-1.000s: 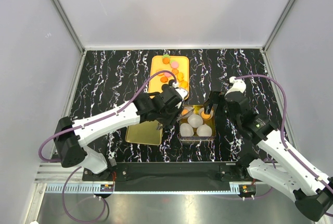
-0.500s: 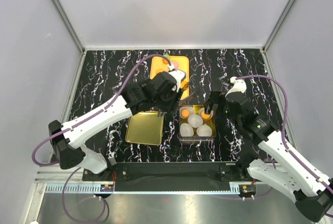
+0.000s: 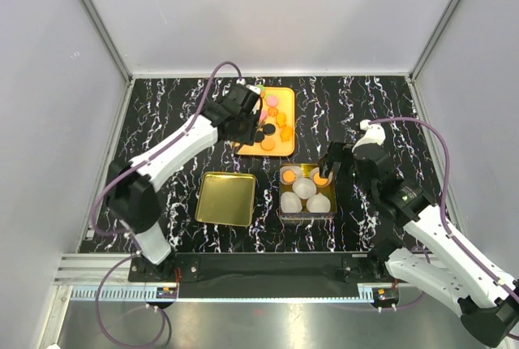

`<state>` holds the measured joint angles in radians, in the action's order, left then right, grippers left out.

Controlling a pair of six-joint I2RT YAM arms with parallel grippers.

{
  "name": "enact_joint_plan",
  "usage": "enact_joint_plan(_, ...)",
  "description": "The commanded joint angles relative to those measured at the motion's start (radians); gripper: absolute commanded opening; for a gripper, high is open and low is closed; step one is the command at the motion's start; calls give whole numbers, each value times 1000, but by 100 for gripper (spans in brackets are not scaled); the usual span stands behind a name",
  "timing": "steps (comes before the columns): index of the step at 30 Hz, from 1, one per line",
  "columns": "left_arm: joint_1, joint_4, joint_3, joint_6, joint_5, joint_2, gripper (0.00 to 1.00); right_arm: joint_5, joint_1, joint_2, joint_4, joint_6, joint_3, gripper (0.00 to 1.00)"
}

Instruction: Pack the cookies

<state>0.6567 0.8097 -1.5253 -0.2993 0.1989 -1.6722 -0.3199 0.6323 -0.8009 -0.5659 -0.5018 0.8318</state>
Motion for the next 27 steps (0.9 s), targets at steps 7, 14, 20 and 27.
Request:
enact_joint_plan(7,-57,-63,-154,37,40,-158,49,-13,4,51,-11,2,10,100)
enact_joint_plan(14,-62,-61,-180,40,28,-208,49,-19,3,63,-22,-1,9,100)
enact_joint_plan(20,-62,-69,-156,32,22,-215,49,-21,3,71,-22,-4,0,100)
enact_joint_plan(27,-62,-86,-138,31,14,-233,49,-21,3,72,-25,-6,-3,100)
